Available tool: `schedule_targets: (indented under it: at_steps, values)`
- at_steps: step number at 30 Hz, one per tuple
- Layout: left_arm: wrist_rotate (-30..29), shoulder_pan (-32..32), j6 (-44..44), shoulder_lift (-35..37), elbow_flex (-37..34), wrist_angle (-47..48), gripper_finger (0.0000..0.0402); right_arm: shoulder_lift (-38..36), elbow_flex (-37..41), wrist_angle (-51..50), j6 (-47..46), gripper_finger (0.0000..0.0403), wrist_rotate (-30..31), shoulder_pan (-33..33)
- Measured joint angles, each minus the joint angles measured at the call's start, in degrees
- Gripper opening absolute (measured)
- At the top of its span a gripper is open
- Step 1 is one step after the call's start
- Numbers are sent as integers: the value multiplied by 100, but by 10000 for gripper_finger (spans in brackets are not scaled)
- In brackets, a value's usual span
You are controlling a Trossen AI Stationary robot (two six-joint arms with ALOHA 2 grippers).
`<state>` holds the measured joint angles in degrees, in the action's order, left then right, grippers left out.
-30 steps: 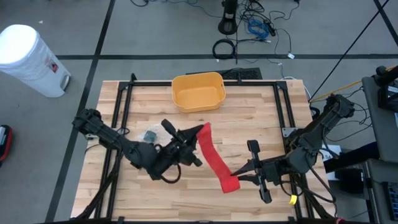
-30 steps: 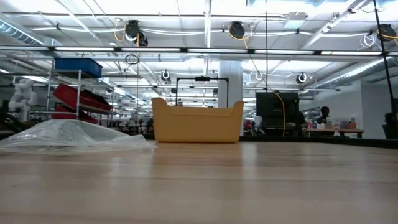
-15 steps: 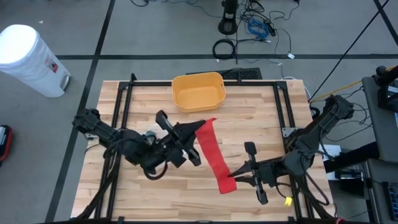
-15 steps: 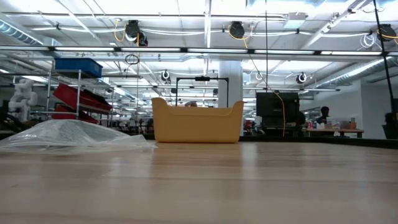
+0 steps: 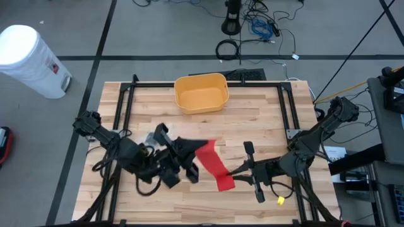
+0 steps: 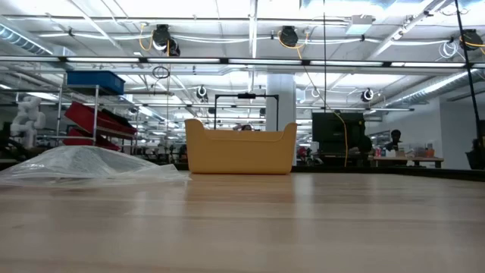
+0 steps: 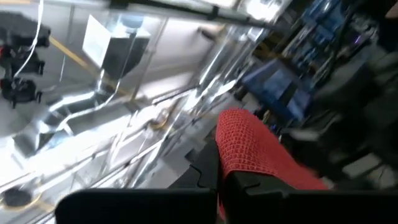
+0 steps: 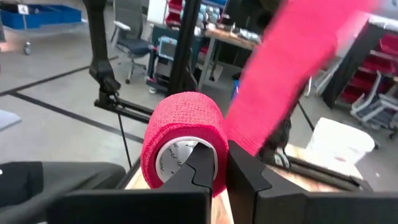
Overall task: Roll bandage
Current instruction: Roll the red bandage
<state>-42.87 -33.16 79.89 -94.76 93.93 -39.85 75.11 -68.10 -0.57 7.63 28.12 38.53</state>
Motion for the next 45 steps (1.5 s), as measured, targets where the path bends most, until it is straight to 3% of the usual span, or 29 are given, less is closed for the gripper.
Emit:
schedule_targets:
  at_steps: [13, 28, 32, 45]
  values:
    - [330, -522, -489, 0, 0, 99, 1, 7, 26, -130, -248, 16, 0, -183]
    - [1418, -600, -2101, -35, 0, 581, 1, 11, 92, -246, -289, 16, -20, -321]
    - [1750, -597, -2365, -35, 0, 589, 1, 11, 92, -324, -376, 16, -333, -375]
    - [1256, 45, -1625, -37, -2, 177, 1, 9, 92, -325, -401, 16, -616, -408]
